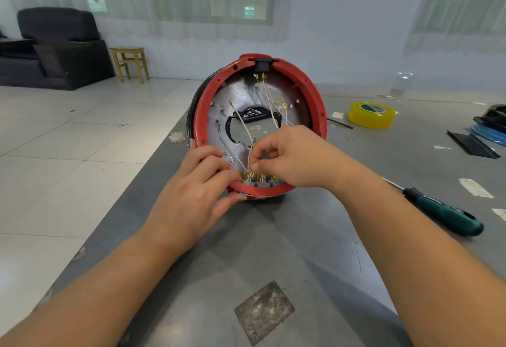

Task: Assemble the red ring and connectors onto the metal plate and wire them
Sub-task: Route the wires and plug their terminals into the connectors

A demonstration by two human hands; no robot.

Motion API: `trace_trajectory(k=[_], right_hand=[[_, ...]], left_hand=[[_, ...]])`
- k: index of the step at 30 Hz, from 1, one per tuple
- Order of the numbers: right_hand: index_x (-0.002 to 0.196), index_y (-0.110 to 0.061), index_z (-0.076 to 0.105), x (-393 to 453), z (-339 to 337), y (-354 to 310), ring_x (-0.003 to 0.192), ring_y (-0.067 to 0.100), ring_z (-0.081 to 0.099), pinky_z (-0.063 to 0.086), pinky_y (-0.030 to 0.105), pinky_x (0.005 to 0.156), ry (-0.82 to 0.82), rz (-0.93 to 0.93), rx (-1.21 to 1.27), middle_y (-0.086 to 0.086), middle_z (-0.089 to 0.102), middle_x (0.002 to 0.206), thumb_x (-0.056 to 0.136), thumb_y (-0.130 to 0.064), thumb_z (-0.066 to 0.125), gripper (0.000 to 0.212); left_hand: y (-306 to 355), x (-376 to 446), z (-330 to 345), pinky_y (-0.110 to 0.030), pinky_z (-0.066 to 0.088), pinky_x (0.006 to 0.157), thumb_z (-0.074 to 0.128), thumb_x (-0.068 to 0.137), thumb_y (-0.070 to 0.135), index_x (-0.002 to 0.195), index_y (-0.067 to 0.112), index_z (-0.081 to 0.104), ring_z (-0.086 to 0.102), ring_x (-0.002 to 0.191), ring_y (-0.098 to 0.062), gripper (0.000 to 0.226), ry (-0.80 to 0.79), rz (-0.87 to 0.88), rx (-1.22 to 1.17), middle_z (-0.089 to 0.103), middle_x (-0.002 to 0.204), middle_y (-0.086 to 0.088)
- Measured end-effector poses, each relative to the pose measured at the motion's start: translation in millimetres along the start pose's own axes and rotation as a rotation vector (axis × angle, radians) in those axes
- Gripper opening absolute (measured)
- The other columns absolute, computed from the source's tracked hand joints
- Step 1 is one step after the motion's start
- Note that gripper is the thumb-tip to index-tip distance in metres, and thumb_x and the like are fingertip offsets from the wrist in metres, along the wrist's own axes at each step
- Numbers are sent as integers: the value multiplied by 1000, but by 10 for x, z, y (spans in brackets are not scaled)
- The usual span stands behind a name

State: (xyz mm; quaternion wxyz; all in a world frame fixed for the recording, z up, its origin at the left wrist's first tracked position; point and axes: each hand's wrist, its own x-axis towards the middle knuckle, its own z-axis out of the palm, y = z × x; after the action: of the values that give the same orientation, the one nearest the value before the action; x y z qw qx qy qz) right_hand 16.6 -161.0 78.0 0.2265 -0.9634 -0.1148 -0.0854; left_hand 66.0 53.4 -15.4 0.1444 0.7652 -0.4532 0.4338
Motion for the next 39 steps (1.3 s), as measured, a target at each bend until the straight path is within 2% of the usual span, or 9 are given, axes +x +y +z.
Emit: trace_trajectory(k=[3, 8, 13, 16, 21, 24, 28, 33, 39], right_hand=[[84, -29, 77, 10, 28, -2, 55, 2, 56, 42, 11, 53, -13, 3, -4, -18, 61, 56, 91, -26, 72, 9], [85, -29, 77, 13, 21, 3, 56, -1, 54, 41, 11, 52, -6, 1, -33, -15, 60, 56, 92, -27, 70, 10], [88, -27, 77, 7, 17, 10, 56, -13, 51, 37, 6, 53, -9, -19, -57, -38, 52, 53, 94, -25, 68, 11], [89, -26, 77, 11, 16, 15, 58, -16, 50, 37, 5, 55, -6, -26, -65, -39, 51, 53, 95, -24, 68, 10], [90, -26, 78, 12, 23, 13, 59, -13, 52, 36, 7, 53, -9, -21, -51, -20, 58, 58, 94, -25, 69, 9], [91, -27, 78, 13, 25, 14, 61, -13, 53, 36, 7, 53, -20, -24, -53, -16, 58, 64, 94, -25, 70, 9], [91, -27, 78, 18, 26, 24, 61, -13, 53, 37, 6, 53, -32, -21, -44, -17, 59, 62, 94, -26, 71, 8], [90, -25, 78, 31, 43, 40, 56, -14, 52, 36, 4, 53, -38, -28, -16, -36, 55, 54, 93, -24, 72, 7], [87, -26, 79, 41, 71, 59, 52, -7, 54, 39, 6, 52, -25, -1, 19, -34, 56, 53, 91, -25, 75, 6]], left_hand=[[8, 6, -5, -26, 33, 112, 73, 93, 35, 101, 5, 76, 52, 120, -31, 31, 3, 0, 9, 68, 99, -7], [13, 8, -9, -25, 33, 111, 72, 94, 34, 101, 4, 76, 51, 120, -31, 31, -1, -5, 23, 67, 97, -8], [18, 7, -4, -25, 33, 111, 73, 93, 34, 101, 4, 77, 51, 120, -31, 31, 4, -3, 27, 67, 97, -7], [14, 5, 3, -26, 34, 111, 76, 91, 32, 102, 4, 76, 52, 119, -32, 30, 8, 0, 30, 67, 97, -8], [16, 12, 9, -26, 34, 110, 70, 96, 36, 100, 6, 75, 51, 119, -31, 32, 20, 6, 12, 65, 95, -7], [11, 11, 12, -26, 34, 111, 68, 97, 38, 100, 6, 75, 51, 119, -30, 33, 23, 7, -2, 64, 96, -6], [5, 3, 19, -24, 33, 112, 67, 98, 39, 101, 7, 74, 51, 120, -30, 33, 18, 4, -7, 64, 97, -5], [0, -12, 28, -24, 32, 113, 66, 98, 38, 102, 7, 73, 51, 120, -31, 32, 16, 0, -8, 63, 98, -6], [11, -22, 59, -28, 33, 112, 64, 101, 37, 104, 7, 72, 51, 119, -33, 31, 6, 10, 17, 62, 99, -6]])
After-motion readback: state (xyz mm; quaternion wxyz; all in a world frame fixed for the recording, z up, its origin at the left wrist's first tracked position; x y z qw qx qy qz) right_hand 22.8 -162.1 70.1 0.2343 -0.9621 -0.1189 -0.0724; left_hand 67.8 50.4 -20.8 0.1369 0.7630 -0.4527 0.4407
